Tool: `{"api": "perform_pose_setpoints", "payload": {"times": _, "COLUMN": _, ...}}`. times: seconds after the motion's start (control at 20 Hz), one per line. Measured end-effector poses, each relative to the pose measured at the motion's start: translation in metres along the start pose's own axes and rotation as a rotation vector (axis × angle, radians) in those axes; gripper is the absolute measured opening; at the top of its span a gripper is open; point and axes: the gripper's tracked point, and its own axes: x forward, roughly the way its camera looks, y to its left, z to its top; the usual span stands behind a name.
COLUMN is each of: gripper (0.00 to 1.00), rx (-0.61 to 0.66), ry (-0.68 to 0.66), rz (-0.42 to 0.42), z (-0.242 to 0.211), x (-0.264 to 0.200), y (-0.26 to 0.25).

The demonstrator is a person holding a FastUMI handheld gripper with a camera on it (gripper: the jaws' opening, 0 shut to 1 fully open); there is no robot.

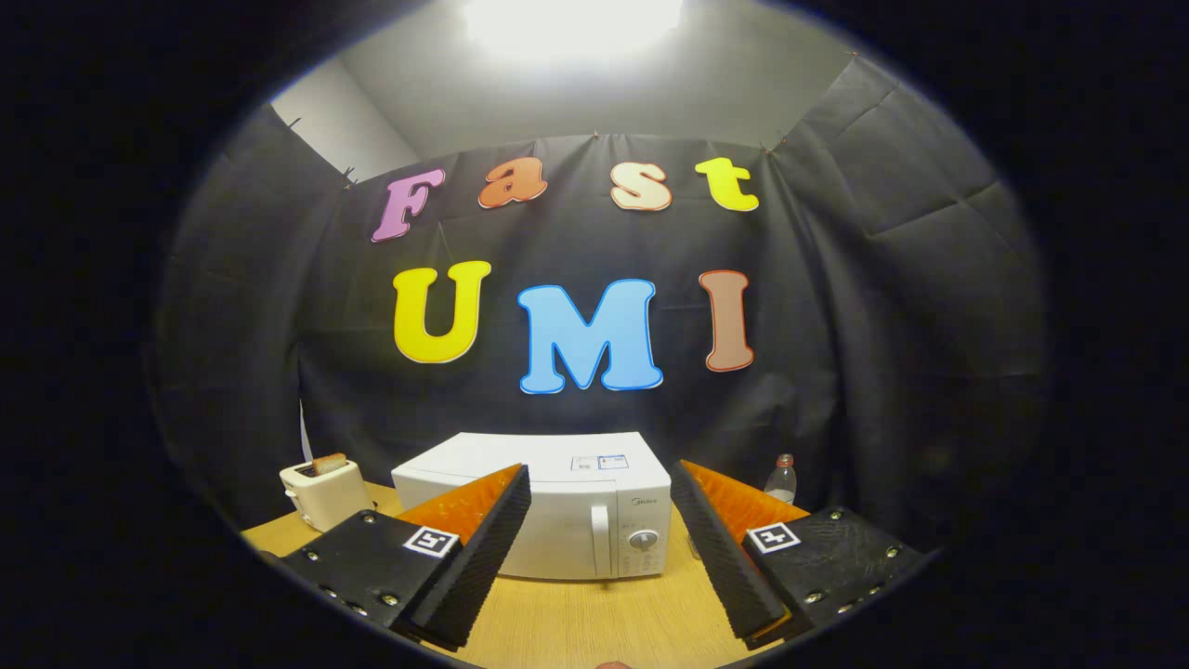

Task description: Open the microwave, put the food inside, and close the microwave door.

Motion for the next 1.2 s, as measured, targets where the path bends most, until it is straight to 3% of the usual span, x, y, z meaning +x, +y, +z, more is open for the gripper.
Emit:
{"api": "perform_pose_setpoints", "payload": {"times": 0.7, "gripper": 0.97, "rx": 0.012, "ry": 0.181, "rz": 0.019, "z": -0.101, "x": 0.114, "y": -0.014}}
{"api": "perform_pose_setpoints", "payload": {"times": 1.2, "gripper": 0.98, "rx": -0.008, "ry": 0.295, "rz": 0.039, "z": -0.173, "x": 0.166, "y": -0.013}}
